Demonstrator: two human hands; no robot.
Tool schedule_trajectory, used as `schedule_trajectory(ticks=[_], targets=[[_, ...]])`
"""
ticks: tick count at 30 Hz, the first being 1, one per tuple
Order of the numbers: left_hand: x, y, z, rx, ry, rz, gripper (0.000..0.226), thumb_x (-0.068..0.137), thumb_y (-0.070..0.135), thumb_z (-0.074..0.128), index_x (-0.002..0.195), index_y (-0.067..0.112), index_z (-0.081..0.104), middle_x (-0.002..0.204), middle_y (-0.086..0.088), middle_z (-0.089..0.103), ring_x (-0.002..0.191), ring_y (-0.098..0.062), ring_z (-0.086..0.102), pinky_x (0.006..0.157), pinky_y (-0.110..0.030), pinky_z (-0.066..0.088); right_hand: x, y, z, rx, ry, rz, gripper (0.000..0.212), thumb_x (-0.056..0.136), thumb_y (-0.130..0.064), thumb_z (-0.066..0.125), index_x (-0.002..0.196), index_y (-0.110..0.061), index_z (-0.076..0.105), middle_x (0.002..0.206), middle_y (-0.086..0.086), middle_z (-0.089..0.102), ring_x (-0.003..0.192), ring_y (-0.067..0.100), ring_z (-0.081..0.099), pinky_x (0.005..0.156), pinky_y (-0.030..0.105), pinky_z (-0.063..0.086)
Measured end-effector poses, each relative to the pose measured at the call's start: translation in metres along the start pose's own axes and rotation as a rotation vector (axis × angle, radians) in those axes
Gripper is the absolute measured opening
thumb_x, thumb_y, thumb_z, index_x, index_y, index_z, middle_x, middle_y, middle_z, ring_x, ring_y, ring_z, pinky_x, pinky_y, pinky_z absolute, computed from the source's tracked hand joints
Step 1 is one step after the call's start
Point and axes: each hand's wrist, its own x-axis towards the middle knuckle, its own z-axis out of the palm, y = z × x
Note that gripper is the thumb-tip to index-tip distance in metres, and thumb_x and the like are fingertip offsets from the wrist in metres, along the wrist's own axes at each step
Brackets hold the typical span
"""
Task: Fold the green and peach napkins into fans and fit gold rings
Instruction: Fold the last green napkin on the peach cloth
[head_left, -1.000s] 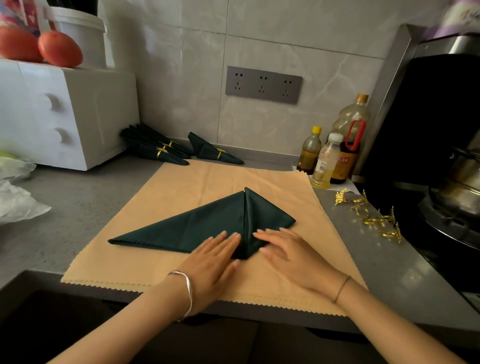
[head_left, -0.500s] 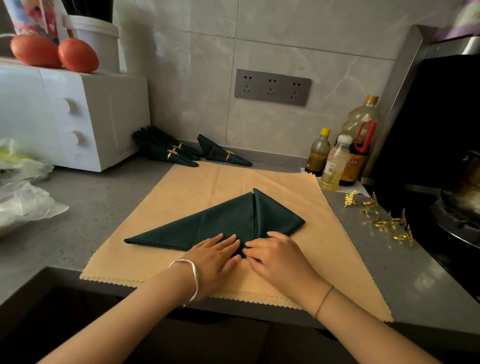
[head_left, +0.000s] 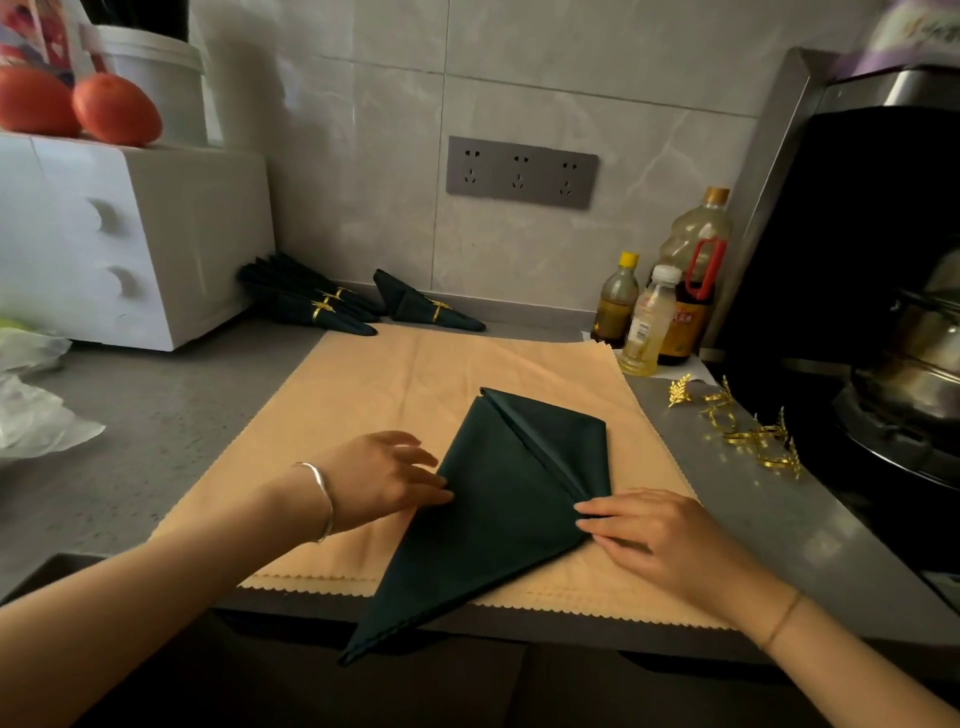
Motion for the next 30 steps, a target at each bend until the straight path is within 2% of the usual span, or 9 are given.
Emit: schedule_trajectory(ticks=[3,8,10,13,17,22,25,27,30], targets=[[-0.004,-0.006,0.007,0.045,0.073,0.144,0.057,0.048,0.021,0.092,0.103,0.022,0.074,0.096,0.005,0.074,0.083,-0.014,0.07,0.073,-0.027,0.057,0.002,0.004,-0.001,-0.052,-0.008,-0.131,0.046,0.1,-0.04,0.031,0.099,-0.024,0.074,0.102,-0.013,0.071,0.088,-0.002,0.066,0.081,0.019,0.053],[-0.005,-0.013,0.012,-0.044,0.08,0.192,0.037,0.068,0.022,0.082,0.104,0.022,0.074,0.098,0.005,0.073,0.082,-0.014,0.07,0.072,-0.026,0.057,0.004,0.004,-0.001,-0.092,-0.064,-0.19,0.029,0.091,-0.033,0.046,0.093,-0.023,0.073,0.096,-0.012,0.072,0.084,-0.001,0.067,0.075,0.017,0.054],[-0.007,-0.013,0.015,-0.112,0.07,0.153,0.023,0.093,0.025,0.054,0.106,0.021,0.073,0.099,0.005,0.073,0.08,-0.014,0.069,0.067,-0.025,0.057,0.003,0.003,0.0,-0.068,-0.052,-0.165,0.035,0.097,-0.037,0.04,0.092,-0.023,0.072,0.098,-0.012,0.071,0.084,-0.002,0.066,0.071,0.018,0.055],[-0.009,-0.015,0.017,-0.196,0.062,0.086,0.057,0.103,0.036,0.018,0.106,0.024,0.073,0.101,0.008,0.072,0.077,-0.009,0.068,0.06,-0.02,0.054,0.003,0.002,0.001,-0.04,-0.034,-0.097,0.037,0.097,-0.043,0.037,0.089,-0.027,0.069,0.102,-0.015,0.069,0.083,-0.003,0.065,0.067,0.019,0.055],[-0.012,-0.015,0.022,-0.331,0.068,-0.038,0.038,0.094,0.041,0.036,0.104,0.032,0.072,0.098,0.016,0.071,0.079,-0.005,0.065,0.057,-0.016,0.052,0.003,0.001,0.003,0.028,-0.027,0.062,0.026,0.089,-0.049,0.047,0.081,-0.032,0.064,0.11,-0.022,0.06,0.086,-0.006,0.059,0.07,0.019,0.053],[-0.001,-0.015,0.028,-0.588,-0.017,-0.445,0.024,0.093,0.035,0.055,0.111,0.027,0.068,0.102,0.006,0.068,0.087,-0.008,0.062,0.075,-0.012,0.046,0.006,0.003,0.007,0.23,-0.017,0.261,0.021,0.083,-0.049,0.056,0.074,-0.032,0.062,0.115,-0.031,0.05,0.098,-0.006,0.055,0.079,0.012,0.044],[0.012,-0.014,0.03,-0.858,0.093,-0.616,0.015,0.086,0.038,0.063,0.079,0.025,0.068,0.073,0.013,0.066,0.063,-0.001,0.056,0.063,-0.011,0.042,0.009,0.004,0.008,0.308,-0.011,0.305,0.009,0.081,-0.036,0.066,0.08,-0.034,0.057,0.118,-0.029,0.046,0.098,-0.001,0.057,0.081,0.015,0.046],[0.022,-0.016,0.032,-0.951,0.033,-0.748,0.02,0.086,0.037,0.065,0.068,0.03,0.059,0.061,0.019,0.059,0.056,0.001,0.052,0.062,-0.015,0.041,0.012,0.004,0.007,0.349,-0.002,0.327,0.022,0.079,-0.028,0.071,0.085,-0.035,0.051,0.119,-0.029,0.044,0.092,0.003,0.059,0.078,0.016,0.047],[0.038,-0.022,0.033,-0.914,-0.147,-0.876,0.017,0.089,0.037,0.062,0.09,0.022,0.069,0.069,0.014,0.056,0.069,-0.007,0.052,0.069,-0.019,0.044,0.022,0.009,0.007,0.389,-0.008,0.36,0.027,0.078,-0.021,0.073,0.088,-0.033,0.05,0.117,-0.027,0.045,0.086,0.008,0.058,0.077,0.015,0.046]])
